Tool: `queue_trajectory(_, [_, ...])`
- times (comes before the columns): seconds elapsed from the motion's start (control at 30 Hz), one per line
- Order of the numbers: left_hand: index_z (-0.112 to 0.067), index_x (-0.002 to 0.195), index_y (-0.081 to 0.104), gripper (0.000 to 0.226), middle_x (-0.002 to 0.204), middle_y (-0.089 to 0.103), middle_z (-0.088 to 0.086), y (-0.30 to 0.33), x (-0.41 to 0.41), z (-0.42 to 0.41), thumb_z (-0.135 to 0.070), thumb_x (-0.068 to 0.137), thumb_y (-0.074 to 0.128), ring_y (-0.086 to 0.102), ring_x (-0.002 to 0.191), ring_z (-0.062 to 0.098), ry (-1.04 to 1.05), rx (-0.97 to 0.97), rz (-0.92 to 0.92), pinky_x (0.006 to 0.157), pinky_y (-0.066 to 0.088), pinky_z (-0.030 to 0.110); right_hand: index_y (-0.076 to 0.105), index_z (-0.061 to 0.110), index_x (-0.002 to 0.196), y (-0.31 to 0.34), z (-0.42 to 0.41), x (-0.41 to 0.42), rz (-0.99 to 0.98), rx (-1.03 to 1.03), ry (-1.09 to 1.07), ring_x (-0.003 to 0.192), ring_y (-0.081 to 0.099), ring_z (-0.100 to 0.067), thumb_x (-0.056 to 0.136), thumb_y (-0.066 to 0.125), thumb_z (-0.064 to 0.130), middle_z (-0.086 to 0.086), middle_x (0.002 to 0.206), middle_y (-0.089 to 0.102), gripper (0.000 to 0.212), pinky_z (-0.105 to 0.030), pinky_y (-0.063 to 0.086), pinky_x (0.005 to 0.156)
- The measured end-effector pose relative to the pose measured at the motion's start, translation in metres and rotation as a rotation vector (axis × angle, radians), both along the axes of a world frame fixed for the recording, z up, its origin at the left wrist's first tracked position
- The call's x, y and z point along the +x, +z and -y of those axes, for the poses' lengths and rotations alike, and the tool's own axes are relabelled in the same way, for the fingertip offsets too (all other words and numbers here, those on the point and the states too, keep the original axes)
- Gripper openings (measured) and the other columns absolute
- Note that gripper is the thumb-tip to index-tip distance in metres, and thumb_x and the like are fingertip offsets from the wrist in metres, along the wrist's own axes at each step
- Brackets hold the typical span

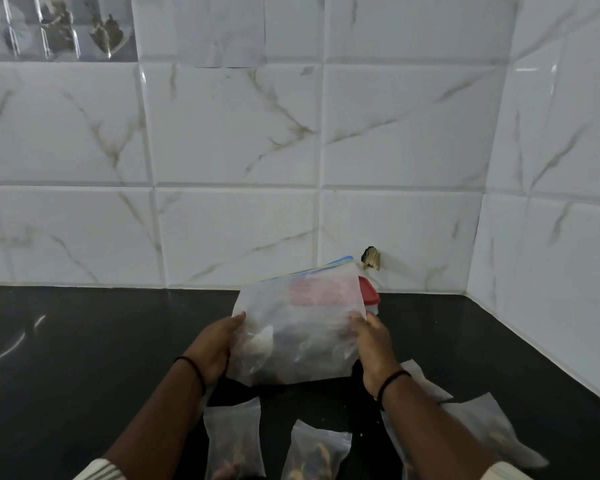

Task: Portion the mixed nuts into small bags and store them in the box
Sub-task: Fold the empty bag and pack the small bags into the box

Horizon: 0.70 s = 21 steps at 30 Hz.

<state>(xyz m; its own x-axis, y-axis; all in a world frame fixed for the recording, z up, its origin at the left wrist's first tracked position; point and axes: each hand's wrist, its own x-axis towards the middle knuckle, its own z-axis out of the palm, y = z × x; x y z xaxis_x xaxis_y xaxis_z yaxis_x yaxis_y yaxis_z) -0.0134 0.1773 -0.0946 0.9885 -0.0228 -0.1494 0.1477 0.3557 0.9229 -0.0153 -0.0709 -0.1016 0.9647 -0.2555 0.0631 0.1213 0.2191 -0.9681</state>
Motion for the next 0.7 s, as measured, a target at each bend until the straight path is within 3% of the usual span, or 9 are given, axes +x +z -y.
queue_trajectory(0.07, [-0.008, 0.109, 0.066, 0.02, 0.099, 0.072, 0.015, 0.002, 0.006, 0.002, -0.016, 0.098, 0.051, 0.067, 0.087, 0.031, 0.092, -0.066, 0.05, 0.075, 0.053, 0.042, 0.064, 0.011, 0.095, 0.001, -0.009, 0.003, 0.034, -0.083, -0.166, 0.078, 0.061, -0.021, 0.104, 0.045, 0.019, -0.008, 0.088, 0.067, 0.023, -0.032, 0.046, 0.071])
queue_trajectory(0.13, [-0.012, 0.104, 0.064, 0.019, 0.099, 0.068, 0.012, 0.002, 0.012, 0.005, -0.015, 0.102, 0.046, 0.063, 0.087, 0.026, 0.265, -0.056, 0.156, 0.074, 0.052, 0.038, 0.057, 0.014, 0.085, 0.003, -0.011, 0.0, 0.073, -0.29, -0.389, 0.078, 0.058, -0.025, 0.105, 0.043, 0.021, -0.004, 0.081, 0.06, 0.025, -0.03, 0.035, 0.068])
queue_trajectory(0.23, [-0.011, 0.095, 0.059, 0.022, 0.092, 0.06, 0.007, -0.003, 0.014, 0.007, -0.022, 0.104, 0.042, 0.054, 0.083, 0.02, 0.506, 0.199, 0.27, 0.07, 0.047, 0.032, 0.051, 0.019, 0.084, 0.004, -0.012, -0.009, 0.087, -0.571, -0.487, 0.078, 0.054, -0.028, 0.105, 0.042, 0.025, 0.0, 0.076, 0.053, 0.024, -0.032, 0.029, 0.066])
queue_trajectory(0.37, [-0.005, 0.092, 0.056, 0.022, 0.08, 0.054, 0.002, -0.012, 0.01, 0.008, -0.02, 0.103, 0.044, 0.047, 0.076, 0.016, 0.629, 0.355, 0.369, 0.065, 0.04, 0.029, 0.054, 0.017, 0.074, 0.01, -0.015, -0.011, -0.055, -0.546, -0.373, 0.065, 0.046, -0.016, 0.105, 0.033, 0.047, 0.006, 0.067, 0.05, 0.048, -0.032, 0.032, 0.068])
queue_trajectory(0.43, [-0.006, 0.092, 0.056, 0.02, 0.078, 0.053, 0.001, -0.01, 0.006, 0.012, -0.019, 0.102, 0.045, 0.046, 0.073, 0.014, 0.656, 0.376, 0.425, 0.063, 0.04, 0.028, 0.05, 0.014, 0.064, 0.01, -0.016, -0.01, -0.055, -0.573, -0.342, 0.063, 0.048, -0.017, 0.101, 0.038, 0.054, 0.002, 0.063, 0.051, 0.055, -0.033, 0.035, 0.062])
queue_trajectory(0.57, [-0.012, 0.105, 0.056, 0.011, 0.082, 0.057, -0.001, 0.0, -0.004, 0.014, -0.019, 0.101, 0.048, 0.051, 0.071, 0.009, 0.618, 0.366, 0.519, 0.058, 0.046, 0.014, 0.048, 0.007, 0.07, 0.018, -0.021, -0.008, 0.07, -0.535, -0.34, 0.065, 0.051, -0.023, 0.1, 0.051, 0.033, -0.002, 0.064, 0.05, 0.04, -0.033, 0.041, 0.062])
queue_trajectory(0.7, [-0.018, 0.117, 0.055, 0.018, 0.082, 0.058, -0.001, 0.006, -0.002, 0.013, -0.014, 0.1, 0.051, 0.054, 0.069, 0.011, 0.572, 0.301, 0.575, 0.059, 0.049, 0.022, 0.057, 0.007, 0.085, 0.02, -0.025, 0.005, 0.123, -0.376, -0.364, 0.075, 0.061, -0.031, 0.103, 0.046, 0.025, -0.01, 0.078, 0.061, 0.028, -0.04, 0.051, 0.071])
